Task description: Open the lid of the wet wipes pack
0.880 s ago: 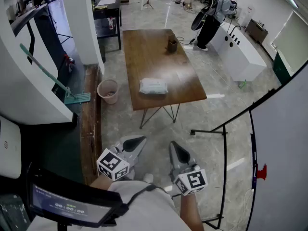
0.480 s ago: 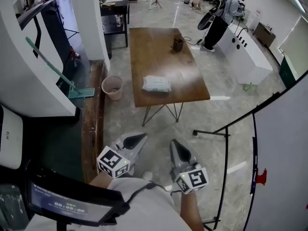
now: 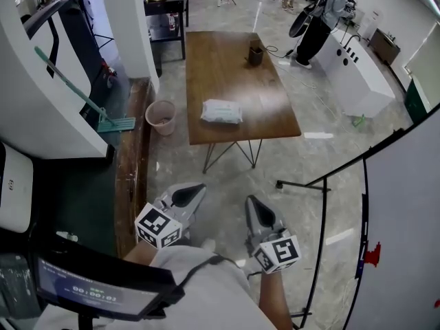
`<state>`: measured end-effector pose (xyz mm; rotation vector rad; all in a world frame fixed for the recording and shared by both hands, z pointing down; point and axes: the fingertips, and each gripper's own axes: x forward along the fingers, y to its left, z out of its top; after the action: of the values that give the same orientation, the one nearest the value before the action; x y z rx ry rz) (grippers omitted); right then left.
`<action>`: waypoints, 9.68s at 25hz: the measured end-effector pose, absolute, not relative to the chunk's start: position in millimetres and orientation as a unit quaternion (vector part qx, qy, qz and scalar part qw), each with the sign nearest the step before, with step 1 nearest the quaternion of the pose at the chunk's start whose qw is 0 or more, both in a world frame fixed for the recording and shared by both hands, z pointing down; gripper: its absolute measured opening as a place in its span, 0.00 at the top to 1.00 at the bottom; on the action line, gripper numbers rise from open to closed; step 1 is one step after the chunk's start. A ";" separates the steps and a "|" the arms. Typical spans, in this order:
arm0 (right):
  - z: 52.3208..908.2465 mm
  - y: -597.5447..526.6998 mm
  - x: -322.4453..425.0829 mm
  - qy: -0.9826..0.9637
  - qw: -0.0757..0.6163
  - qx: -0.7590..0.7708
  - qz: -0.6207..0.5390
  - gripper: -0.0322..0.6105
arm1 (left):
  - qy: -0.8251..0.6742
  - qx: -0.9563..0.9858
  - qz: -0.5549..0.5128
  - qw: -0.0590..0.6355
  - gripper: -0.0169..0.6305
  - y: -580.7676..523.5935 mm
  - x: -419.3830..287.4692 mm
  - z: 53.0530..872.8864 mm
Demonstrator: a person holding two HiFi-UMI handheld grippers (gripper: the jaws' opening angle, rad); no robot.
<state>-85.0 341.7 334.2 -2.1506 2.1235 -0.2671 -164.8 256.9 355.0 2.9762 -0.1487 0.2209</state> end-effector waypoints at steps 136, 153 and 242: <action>605.7 -99.3 108.1 0.863 -0.364 -0.335 -0.101 0.51 | -0.189 0.934 0.258 0.161 0.96 -89.0 82.7 604.6; 606.5 -103.1 111.4 0.871 -0.337 -0.297 -0.197 0.54 | -0.178 0.930 0.262 0.187 0.97 -90.2 88.9 620.6; 592.3 -164.4 191.2 0.847 -0.211 -0.401 -0.278 0.68 | -0.210 0.931 0.234 0.185 0.97 -98.6 89.2 593.5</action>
<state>191.2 -164.4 592.3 -1.4653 3.0902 -1.0143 89.2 -98.6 593.5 2.6234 -0.5904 0.6587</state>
